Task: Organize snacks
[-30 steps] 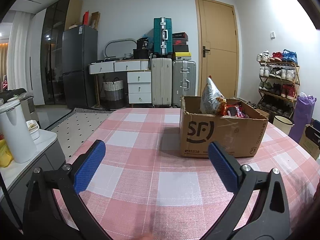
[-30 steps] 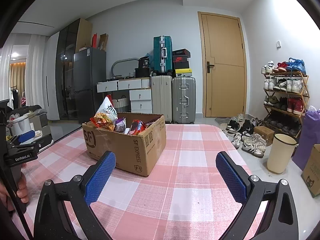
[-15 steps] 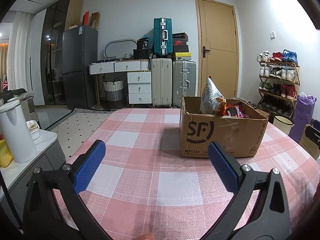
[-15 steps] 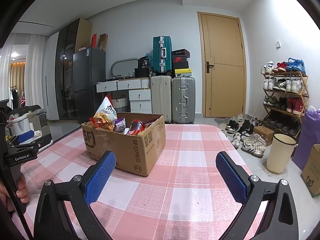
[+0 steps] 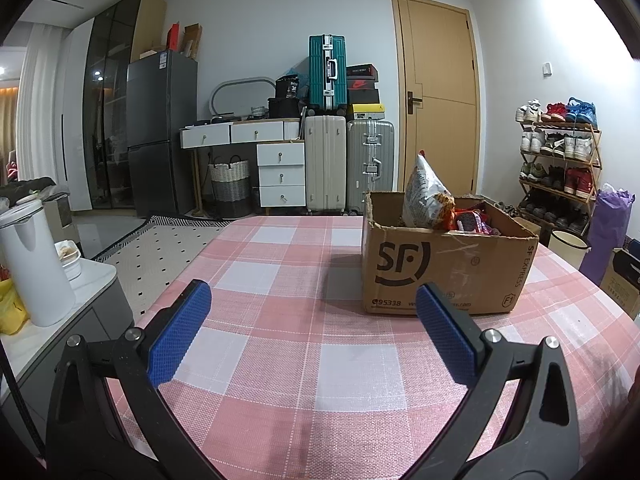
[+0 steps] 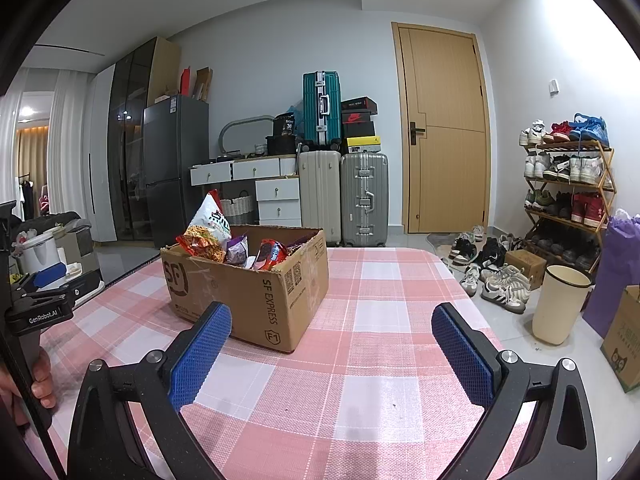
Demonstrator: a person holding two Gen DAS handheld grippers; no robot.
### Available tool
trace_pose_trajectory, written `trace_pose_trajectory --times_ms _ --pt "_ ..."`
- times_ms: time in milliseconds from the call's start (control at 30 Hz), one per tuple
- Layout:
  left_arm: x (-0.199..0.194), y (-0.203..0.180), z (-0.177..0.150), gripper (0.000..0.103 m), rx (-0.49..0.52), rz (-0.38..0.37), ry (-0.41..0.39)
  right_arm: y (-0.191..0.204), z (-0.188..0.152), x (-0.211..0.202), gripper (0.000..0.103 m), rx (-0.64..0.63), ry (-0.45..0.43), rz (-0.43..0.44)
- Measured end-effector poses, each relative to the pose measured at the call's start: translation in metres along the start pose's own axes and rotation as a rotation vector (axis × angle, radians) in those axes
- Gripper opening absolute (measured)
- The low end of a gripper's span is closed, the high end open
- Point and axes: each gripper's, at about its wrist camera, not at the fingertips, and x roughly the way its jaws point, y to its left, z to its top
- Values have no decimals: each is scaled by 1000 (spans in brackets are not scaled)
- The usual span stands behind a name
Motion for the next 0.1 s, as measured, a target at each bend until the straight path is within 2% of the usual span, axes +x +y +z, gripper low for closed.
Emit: trace_pose_trajectory --times_ms 100 --pt "-2 1 0 102 1 -4 0 0 0 0 102 1 1 -1"
